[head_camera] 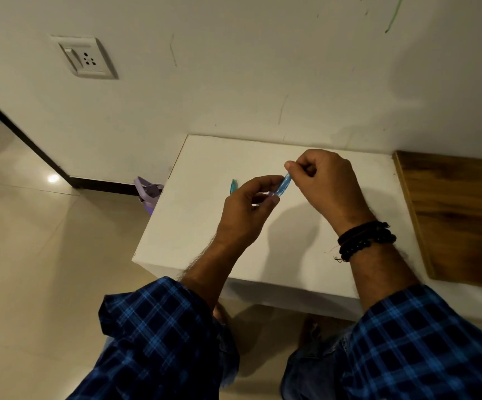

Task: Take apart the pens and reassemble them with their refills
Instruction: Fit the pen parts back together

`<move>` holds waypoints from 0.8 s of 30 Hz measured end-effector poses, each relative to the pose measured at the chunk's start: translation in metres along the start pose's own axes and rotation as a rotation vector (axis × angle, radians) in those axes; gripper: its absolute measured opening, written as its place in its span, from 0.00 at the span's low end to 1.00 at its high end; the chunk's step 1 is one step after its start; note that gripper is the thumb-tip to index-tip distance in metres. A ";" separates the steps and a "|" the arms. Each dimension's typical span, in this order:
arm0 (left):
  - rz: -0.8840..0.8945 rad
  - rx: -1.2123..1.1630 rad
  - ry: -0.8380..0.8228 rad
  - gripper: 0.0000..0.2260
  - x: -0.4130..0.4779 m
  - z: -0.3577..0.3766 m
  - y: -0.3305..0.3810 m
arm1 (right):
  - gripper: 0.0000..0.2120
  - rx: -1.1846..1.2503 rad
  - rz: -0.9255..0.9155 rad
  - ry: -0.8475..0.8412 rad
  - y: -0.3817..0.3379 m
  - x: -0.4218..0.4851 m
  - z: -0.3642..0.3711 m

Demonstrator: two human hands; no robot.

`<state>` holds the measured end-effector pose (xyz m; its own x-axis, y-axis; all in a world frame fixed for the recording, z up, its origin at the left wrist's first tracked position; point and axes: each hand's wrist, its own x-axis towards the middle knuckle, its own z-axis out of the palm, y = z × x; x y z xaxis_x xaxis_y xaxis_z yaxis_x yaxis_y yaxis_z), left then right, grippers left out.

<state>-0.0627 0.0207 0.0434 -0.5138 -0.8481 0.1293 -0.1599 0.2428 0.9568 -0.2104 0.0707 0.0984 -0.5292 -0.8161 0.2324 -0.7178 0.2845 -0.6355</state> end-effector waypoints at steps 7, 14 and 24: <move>-0.152 -0.230 -0.022 0.14 0.003 -0.003 0.008 | 0.12 0.547 0.148 -0.155 0.002 -0.004 -0.003; -0.153 -0.278 -0.018 0.15 0.001 0.001 0.012 | 0.21 0.633 0.107 -0.208 0.003 -0.012 0.012; -0.373 -0.459 0.277 0.11 0.010 -0.010 0.006 | 0.20 0.841 0.297 -0.045 0.019 -0.010 0.013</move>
<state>-0.0606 0.0094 0.0529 -0.2477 -0.9414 -0.2291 0.1224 -0.2650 0.9565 -0.2135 0.0776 0.0743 -0.6091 -0.7918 -0.0458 0.0248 0.0387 -0.9989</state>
